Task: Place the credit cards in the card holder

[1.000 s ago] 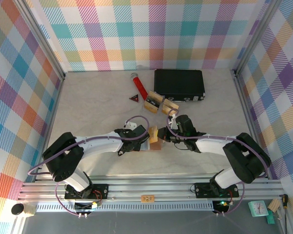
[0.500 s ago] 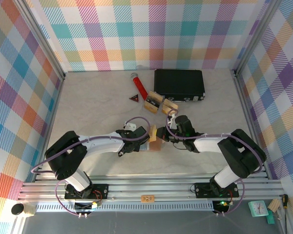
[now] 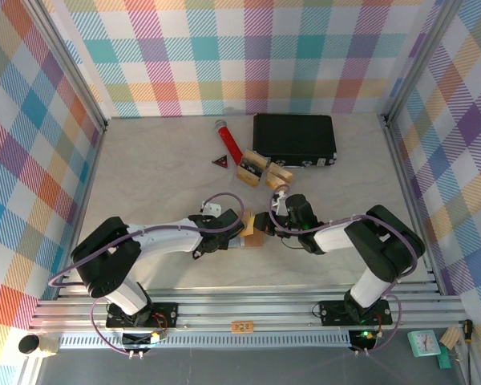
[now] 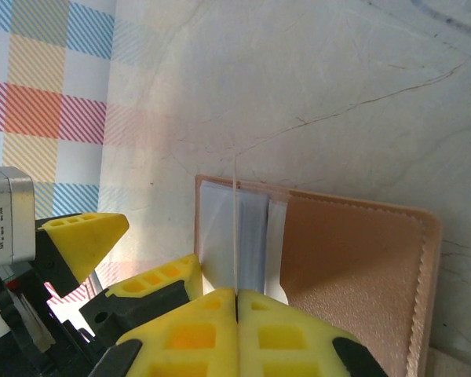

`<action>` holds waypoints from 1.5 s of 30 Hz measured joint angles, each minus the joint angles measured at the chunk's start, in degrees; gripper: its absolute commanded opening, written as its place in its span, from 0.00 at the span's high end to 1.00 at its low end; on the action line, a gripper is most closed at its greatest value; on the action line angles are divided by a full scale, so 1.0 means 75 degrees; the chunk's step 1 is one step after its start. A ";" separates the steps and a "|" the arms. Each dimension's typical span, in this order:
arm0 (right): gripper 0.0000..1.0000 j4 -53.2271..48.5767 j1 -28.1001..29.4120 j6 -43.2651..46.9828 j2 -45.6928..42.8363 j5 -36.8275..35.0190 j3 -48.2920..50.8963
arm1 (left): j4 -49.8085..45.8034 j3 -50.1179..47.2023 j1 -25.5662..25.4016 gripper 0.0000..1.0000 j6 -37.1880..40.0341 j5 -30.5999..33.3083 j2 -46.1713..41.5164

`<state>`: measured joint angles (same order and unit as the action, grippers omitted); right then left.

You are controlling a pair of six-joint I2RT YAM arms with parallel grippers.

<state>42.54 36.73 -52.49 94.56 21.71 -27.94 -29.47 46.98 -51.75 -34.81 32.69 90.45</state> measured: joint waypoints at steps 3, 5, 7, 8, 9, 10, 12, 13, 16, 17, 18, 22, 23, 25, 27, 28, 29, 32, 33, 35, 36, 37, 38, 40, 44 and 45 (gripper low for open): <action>1.00 0.0184 0.0050 -0.0055 0.0111 0.0003 0.0000 | -0.0006 -0.0076 0.0000 0.00 -0.0055 0.0000 -0.0073; 1.00 0.0277 0.0064 -0.0093 0.0184 0.0003 0.0000 | -0.0017 -0.0096 0.0000 0.00 -0.0079 0.0000 -0.0090; 1.00 0.0358 0.0085 -0.0117 0.0245 0.0000 0.0000 | -0.0023 -0.0096 0.0000 0.00 -0.0090 0.0000 -0.0093; 1.00 0.0425 0.0099 -0.0125 0.0289 -0.0006 0.0000 | -0.0023 -0.0099 0.0000 0.00 -0.0105 0.0000 -0.0093; 1.00 0.0478 0.0102 -0.0137 0.0326 -0.0003 0.0000 | -0.0020 -0.0102 0.0000 0.00 -0.0111 0.0000 -0.0093; 1.00 0.0519 0.0108 -0.0146 0.0361 -0.0003 0.0000 | -0.0020 -0.0105 0.0000 0.00 -0.0119 0.0000 -0.0093; 1.00 0.0609 0.0114 -0.0149 0.0431 -0.0009 0.0000 | -0.0020 -0.0119 0.0000 0.00 -0.0143 0.0003 -0.0099; 1.00 0.0627 0.0114 -0.0152 0.0449 -0.0017 0.0000 | -0.0015 -0.0128 0.0000 0.00 -0.0163 0.0003 -0.0099; 1.00 0.0723 0.0114 -0.0154 0.0522 -0.0020 0.0000 | 0.0000 -0.0143 0.0000 0.00 -0.0195 0.0006 -0.0099; 1.00 0.0737 0.0114 -0.0160 0.0548 -0.0020 0.0000 | 0.0003 -0.0143 0.0000 0.00 -0.0195 0.0006 -0.0099; 1.00 0.0755 0.0114 -0.0172 0.0574 -0.0020 0.0000 | 0.0003 -0.0143 0.0000 0.00 -0.0198 0.0006 -0.0099; 1.00 0.0886 0.0114 -0.0213 0.0694 -0.0017 0.0000 | 0.0003 -0.0146 0.0000 0.00 -0.0219 0.0006 -0.0102; 1.00 0.0918 0.0114 -0.0233 0.0723 -0.0017 0.0000 | 0.0003 -0.0146 0.0000 0.00 -0.0219 0.0003 -0.0105; 1.00 0.1014 0.0114 -0.0289 0.0778 -0.0017 0.0000 | 0.0000 -0.0146 0.0000 0.00 -0.0219 0.0006 -0.0114; 1.00 0.1078 0.0128 -0.0318 0.0825 -0.0015 0.0000 | 0.0000 -0.0146 0.0000 0.00 -0.0219 0.0003 -0.0114; 1.00 0.1107 0.0143 -0.0326 0.0845 -0.0015 0.0000 | 0.0000 -0.0146 0.0000 0.00 -0.0219 0.0003 -0.0114; 1.00 0.1151 0.0160 -0.0347 0.0880 -0.0015 0.0000 | 0.0000 -0.0146 0.0000 0.00 -0.0219 0.0006 -0.0114; 1.00 0.1224 0.0201 -0.0379 0.0991 0.0006 0.0000 | 0.0000 -0.0146 0.0000 0.00 -0.0219 0.0003 -0.0114; 1.00 0.1253 0.0201 -0.0382 0.1029 0.0009 0.0000 | 0.0000 -0.0146 0.0000 0.00 -0.0219 0.0003 -0.0114; 1.00 0.1306 0.0207 -0.0408 0.1081 0.0009 0.0000 | 0.0000 -0.0146 0.0000 0.00 -0.0219 0.0003 -0.0114; 1.00 0.1352 0.0210 -0.0431 0.1105 0.0009 0.0000 | 0.0000 -0.0146 0.0000 0.00 -0.0219 0.0003 -0.0114; 1.00 0.1387 0.0216 -0.0437 0.1122 0.0009 0.0000 | 0.0000 -0.0146 0.0000 0.00 -0.0219 0.0003 -0.0114; 1.00 0.1416 0.0216 -0.0460 0.1142 0.0012 0.0000 | 0.0000 -0.0146 0.0000 0.00 -0.0219 0.0003 -0.0114; 1.00 0.1466 0.0230 -0.0490 0.1183 0.0012 0.0000 | 0.0000 -0.0149 0.0000 0.00 -0.0219 0.0003 -0.0114; 1.00 0.1574 0.0265 -0.0516 0.1247 0.0015 0.0000 | 0.0003 -0.0146 0.0000 0.00 -0.0219 0.0006 -0.0117; 1.00 0.1594 0.0265 -0.0516 0.1268 0.0017 0.0000 | 0.0000 -0.0146 0.0000 0.00 -0.0219 0.0003 -0.0117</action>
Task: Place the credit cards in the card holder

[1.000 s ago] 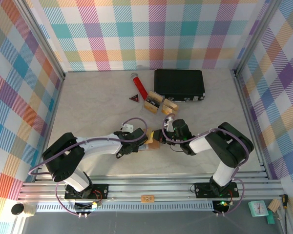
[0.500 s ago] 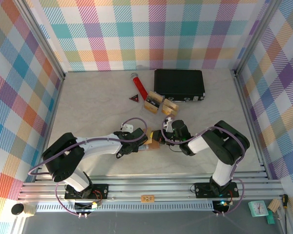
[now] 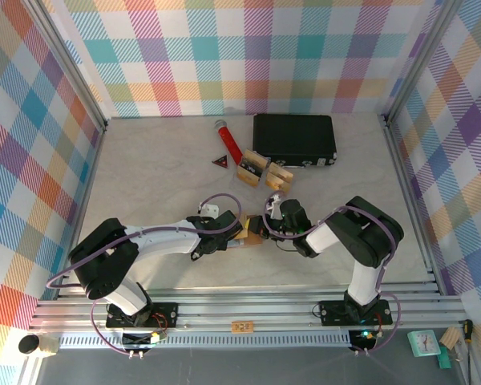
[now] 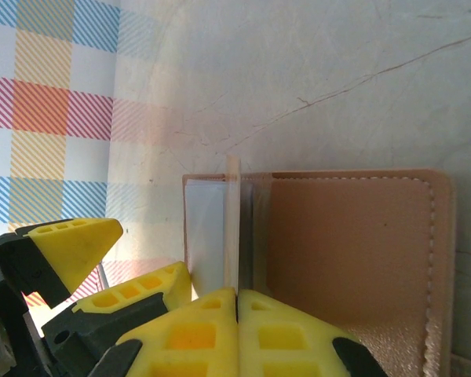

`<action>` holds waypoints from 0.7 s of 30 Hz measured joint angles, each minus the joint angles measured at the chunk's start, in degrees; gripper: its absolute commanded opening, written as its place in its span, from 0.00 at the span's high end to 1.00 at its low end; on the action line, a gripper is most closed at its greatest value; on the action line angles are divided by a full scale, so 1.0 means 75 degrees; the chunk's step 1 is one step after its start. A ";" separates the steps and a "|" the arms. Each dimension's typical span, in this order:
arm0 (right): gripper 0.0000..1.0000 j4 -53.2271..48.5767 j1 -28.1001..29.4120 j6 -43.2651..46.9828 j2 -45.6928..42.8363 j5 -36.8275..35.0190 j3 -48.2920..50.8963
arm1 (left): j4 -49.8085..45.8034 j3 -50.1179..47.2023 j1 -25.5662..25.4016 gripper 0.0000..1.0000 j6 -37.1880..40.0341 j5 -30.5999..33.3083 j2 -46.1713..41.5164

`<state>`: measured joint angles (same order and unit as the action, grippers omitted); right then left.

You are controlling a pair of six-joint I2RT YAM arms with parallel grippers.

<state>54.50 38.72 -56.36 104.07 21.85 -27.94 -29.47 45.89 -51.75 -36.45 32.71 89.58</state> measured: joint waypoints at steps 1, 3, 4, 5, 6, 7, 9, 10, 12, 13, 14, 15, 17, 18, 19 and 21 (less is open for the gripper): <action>1.00 0.0012 0.0009 -0.0003 0.0012 -0.0003 0.0000 | 0.0000 0.0000 0.0000 0.00 0.0000 0.0003 0.0000; 1.00 0.0026 0.0020 -0.0003 0.0020 -0.0006 0.0015 | 0.0000 0.0000 0.0000 0.00 0.0000 0.0000 0.0000; 1.00 0.0047 0.0020 -0.0003 0.0020 -0.0006 0.0020 | 0.0003 0.0000 0.0000 0.00 0.0000 0.0000 0.0000; 1.00 0.0052 0.0020 -0.0003 0.0020 -0.0006 0.0029 | 0.0003 0.0000 0.0000 0.00 0.0000 0.0000 -0.0003; 1.00 0.0073 0.0020 -0.0003 0.0020 -0.0009 0.0052 | 0.0000 -0.0003 0.0000 0.00 0.0000 0.0000 -0.0009; 1.00 0.0093 0.0020 -0.0003 0.0020 -0.0009 0.0082 | 0.0000 -0.0003 0.0000 0.00 0.0000 0.0000 -0.0012; 1.00 0.0125 0.0020 -0.0003 0.0020 -0.0009 0.0157 | 0.0009 -0.0015 0.0000 0.00 0.0000 0.0000 -0.0012; 1.00 0.0143 0.0020 -0.0003 0.0020 -0.0009 0.0189 | 0.0006 -0.0017 0.0000 0.00 0.0000 0.0000 -0.0017; 1.00 0.0204 0.0020 -0.0006 0.0020 -0.0009 0.0262 | 0.0006 -0.0035 0.0000 0.00 0.0000 0.0000 -0.0038; 1.00 0.0219 0.0020 -0.0003 0.0020 -0.0009 0.0289 | 0.0003 -0.0044 0.0000 0.00 0.0000 0.0003 -0.0047; 1.00 0.0227 0.0020 -0.0003 0.0020 -0.0006 0.0312 | 0.0003 -0.0050 0.0000 0.00 0.0000 0.0003 -0.0055; 1.00 0.0265 0.0020 -0.0003 0.0029 -0.0009 0.0332 | 0.0003 -0.0050 0.0000 0.00 0.0000 0.0003 -0.0058; 1.00 0.0283 0.0020 -0.0003 0.0035 -0.0006 0.0358 | 0.0003 -0.0050 0.0000 0.00 0.0000 0.0003 -0.0058; 1.00 0.0303 0.0020 -0.0003 0.0035 -0.0006 0.0373 | 0.0003 -0.0050 0.0000 0.00 0.0000 0.0003 -0.0058; 1.00 0.0312 0.0020 -0.0003 0.0038 -0.0006 0.0379 | 0.0003 -0.0050 0.0000 0.00 0.0000 0.0003 -0.0058; 1.00 0.0326 0.0020 -0.0003 0.0052 0.0020 0.0379 | 0.0000 -0.0050 0.0000 0.00 0.0000 0.0003 -0.0058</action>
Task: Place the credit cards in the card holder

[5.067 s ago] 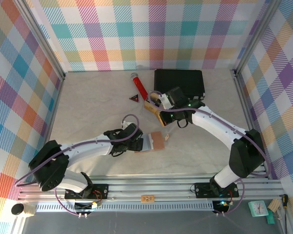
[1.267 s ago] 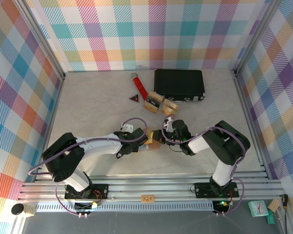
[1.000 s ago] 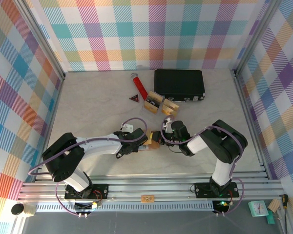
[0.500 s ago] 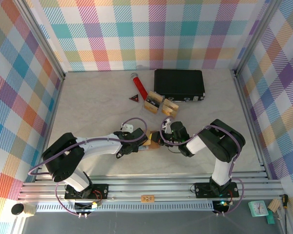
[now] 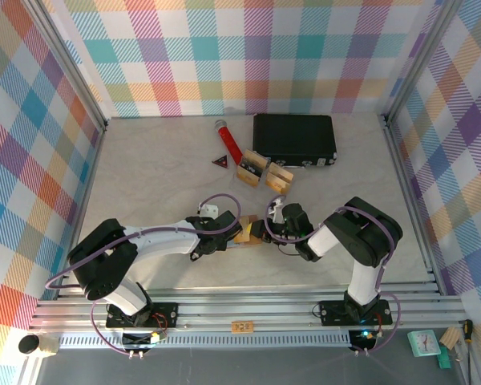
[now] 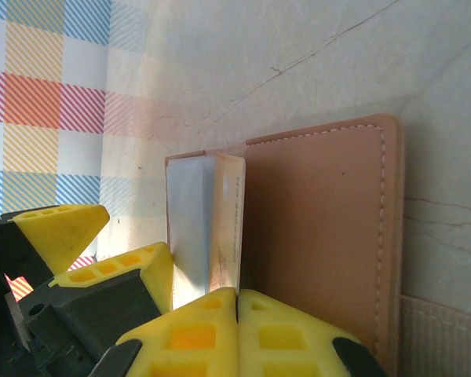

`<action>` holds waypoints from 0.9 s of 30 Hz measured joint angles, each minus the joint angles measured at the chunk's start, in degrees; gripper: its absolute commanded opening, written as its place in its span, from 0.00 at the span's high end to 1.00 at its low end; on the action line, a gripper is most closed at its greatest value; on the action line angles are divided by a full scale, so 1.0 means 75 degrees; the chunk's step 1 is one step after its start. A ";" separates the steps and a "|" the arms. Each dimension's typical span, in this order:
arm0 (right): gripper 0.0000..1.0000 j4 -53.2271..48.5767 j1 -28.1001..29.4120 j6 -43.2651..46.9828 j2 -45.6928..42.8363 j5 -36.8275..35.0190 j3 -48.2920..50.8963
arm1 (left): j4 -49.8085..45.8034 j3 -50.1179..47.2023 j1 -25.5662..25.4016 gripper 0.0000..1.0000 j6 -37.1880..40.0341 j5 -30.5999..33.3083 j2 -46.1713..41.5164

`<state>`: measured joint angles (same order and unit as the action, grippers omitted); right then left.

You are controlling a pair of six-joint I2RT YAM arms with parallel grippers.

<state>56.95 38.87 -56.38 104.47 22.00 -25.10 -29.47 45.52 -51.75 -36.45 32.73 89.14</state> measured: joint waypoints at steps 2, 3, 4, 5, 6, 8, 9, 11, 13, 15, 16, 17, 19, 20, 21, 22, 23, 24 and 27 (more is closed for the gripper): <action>1.00 0.0003 0.0000 0.0003 0.0029 0.0041 -0.0003 | 0.0000 0.0000 0.0000 0.00 0.0000 0.0000 0.0000; 1.00 0.0003 0.0000 0.0003 0.0058 0.0079 -0.0006 | 0.0000 0.0000 0.0000 0.00 0.0000 0.0000 0.0000; 1.00 0.0003 0.0000 0.0003 0.0087 0.0096 -0.0012 | 0.0000 0.0000 0.0000 0.00 0.0000 0.0000 0.0000; 1.00 0.0000 0.0000 0.0003 0.0119 0.0140 -0.0020 | 0.0000 0.0000 0.0000 0.00 0.0000 0.0003 0.0000; 1.00 0.0000 0.0000 0.0003 0.0146 0.0166 -0.0038 | -0.0003 0.0000 0.0000 0.00 0.0000 0.0006 0.0000; 1.00 -0.0003 0.0000 0.0003 0.0181 0.0207 -0.0082 | -0.0026 0.0000 0.0000 0.00 0.0000 0.0038 0.0000; 1.00 -0.0003 0.0000 0.0003 0.0201 0.0239 -0.0102 | -0.0035 0.0000 0.0000 0.00 0.0000 0.0052 0.0000; 1.00 -0.0023 0.0000 0.0006 0.0233 0.0289 -0.0154 | -0.0050 0.0000 0.0000 0.00 0.0000 0.0058 0.0000; 1.00 -0.0070 0.0000 0.0006 0.0251 0.0332 -0.0207 | -0.0055 0.0000 0.0000 0.00 0.0000 0.0067 0.0000; 1.00 -0.0140 0.0000 0.0006 0.0254 0.0370 -0.0259 | -0.0055 0.0000 0.0000 0.00 0.0000 0.0079 0.0000; 1.00 -0.0169 0.0000 0.0006 0.0254 0.0376 -0.0280 | -0.0055 0.0000 0.0000 0.00 0.0000 0.0079 0.0000; 1.00 -0.0213 0.0000 0.0006 0.0254 0.0399 -0.0309 | -0.0055 0.0000 0.0000 0.00 0.0000 0.0082 -0.0003; 1.00 -0.0256 0.0000 0.0009 0.0254 0.0428 -0.0344 | -0.0055 0.0000 0.0000 0.00 0.0000 0.0082 -0.0003; 1.00 -0.0289 0.0003 0.0012 0.0254 0.0434 -0.0370 | -0.0055 -0.0003 0.0000 0.00 0.0000 0.0082 -0.0003; 1.00 -0.0323 0.0006 0.0017 0.0256 0.0455 -0.0385 | -0.0055 -0.0003 0.0000 0.00 0.0000 0.0082 -0.0003; 1.00 -0.0347 0.0009 0.0026 0.0259 0.0463 -0.0402 | -0.0055 -0.0003 0.0000 0.00 0.0003 0.0082 -0.0003; 1.00 -0.0361 0.0015 0.0032 0.0268 0.0481 -0.0420 | -0.0055 -0.0003 0.0000 0.00 0.0000 0.0082 -0.0003; 1.00 -0.0370 0.0015 0.0032 0.0283 0.0487 -0.0434 | -0.0055 -0.0003 0.0000 0.00 0.0000 0.0079 -0.0003; 1.00 -0.0379 0.0015 0.0032 0.0321 0.0513 -0.0455 | -0.0055 -0.0003 0.0000 0.00 0.0000 0.0082 -0.0003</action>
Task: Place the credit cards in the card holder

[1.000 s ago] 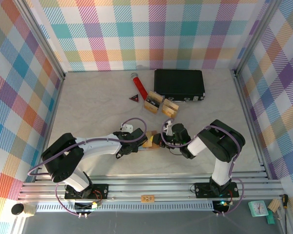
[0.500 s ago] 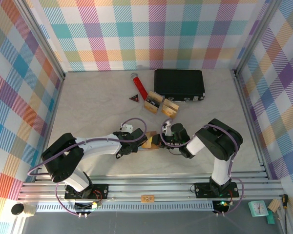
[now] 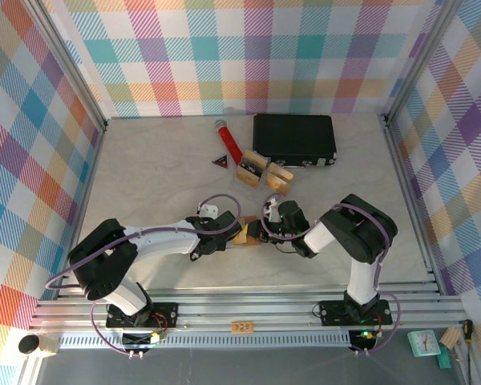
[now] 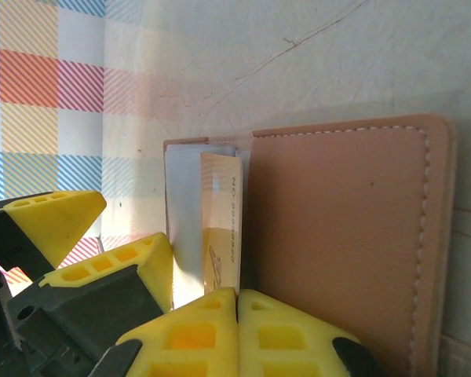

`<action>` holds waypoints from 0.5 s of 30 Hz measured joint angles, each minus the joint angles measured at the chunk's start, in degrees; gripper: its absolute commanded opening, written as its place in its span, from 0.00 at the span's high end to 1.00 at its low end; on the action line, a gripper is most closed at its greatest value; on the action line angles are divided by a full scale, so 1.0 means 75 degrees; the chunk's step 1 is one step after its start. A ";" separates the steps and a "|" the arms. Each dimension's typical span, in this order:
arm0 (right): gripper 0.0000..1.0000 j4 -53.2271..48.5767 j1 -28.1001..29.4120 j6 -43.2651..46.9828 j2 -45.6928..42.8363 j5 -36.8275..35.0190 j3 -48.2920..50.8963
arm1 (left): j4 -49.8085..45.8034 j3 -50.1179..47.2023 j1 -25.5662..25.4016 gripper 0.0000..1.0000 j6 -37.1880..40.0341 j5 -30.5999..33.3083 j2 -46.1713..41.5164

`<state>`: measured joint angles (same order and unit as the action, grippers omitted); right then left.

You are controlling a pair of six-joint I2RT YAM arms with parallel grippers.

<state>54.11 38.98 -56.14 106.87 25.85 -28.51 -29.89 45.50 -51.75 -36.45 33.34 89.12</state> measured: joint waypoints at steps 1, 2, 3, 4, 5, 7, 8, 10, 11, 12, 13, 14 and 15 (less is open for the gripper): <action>1.00 0.0003 0.0000 0.0000 0.0003 0.0000 -0.0003 | 0.0000 0.0000 0.0000 0.00 0.0000 0.0000 0.0000; 1.00 0.0003 0.0000 0.0000 0.0012 0.0003 -0.0003 | 0.0000 0.0000 0.0000 0.00 0.0000 0.0000 0.0000; 1.00 0.0003 0.0000 0.0000 0.0012 0.0003 -0.0003 | 0.0000 0.0000 0.0000 0.00 0.0003 0.0000 0.0000; 1.00 0.0003 0.0000 0.0000 0.0015 0.0009 -0.0009 | 0.0000 0.0000 0.0000 0.00 0.0000 0.0000 0.0000; 1.00 0.0000 0.0000 0.0000 0.0020 0.0023 -0.0015 | 0.0000 0.0000 0.0000 0.00 0.0000 0.0000 0.0000; 1.00 0.0003 0.0000 0.0000 0.0032 0.0029 -0.0020 | 0.0000 0.0000 0.0000 0.00 0.0003 0.0003 0.0000; 1.00 0.0000 0.0000 0.0000 0.0032 0.0032 -0.0026 | 0.0000 0.0000 0.0000 0.00 0.0003 0.0003 0.0000; 1.00 -0.0035 0.0000 0.0000 0.0038 0.0047 -0.0050 | 0.0000 0.0000 0.0000 0.00 0.0003 0.0009 0.0000; 1.00 -0.0052 0.0000 0.0000 0.0047 0.0052 -0.0067 | -0.0003 0.0000 0.0000 0.00 0.0000 0.0026 0.0000; 1.00 -0.0079 0.0000 0.0003 0.0047 0.0055 -0.0082 | -0.0006 0.0000 0.0000 0.00 0.0003 0.0029 0.0000; 1.00 -0.0099 0.0003 0.0003 0.0047 0.0055 -0.0096 | -0.0006 0.0000 0.0000 0.00 0.0003 0.0029 0.0000; 1.00 -0.0125 0.0006 0.0000 0.0047 0.0055 -0.0108 | -0.0006 0.0000 0.0000 0.00 0.0003 0.0029 0.0000; 1.00 -0.0143 0.0006 0.0000 0.0047 0.0055 -0.0114 | -0.0006 0.0000 0.0000 0.00 0.0003 0.0032 0.0000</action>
<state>53.04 39.03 -56.14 107.22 26.26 -29.36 -29.93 45.50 -51.75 -36.42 33.58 89.12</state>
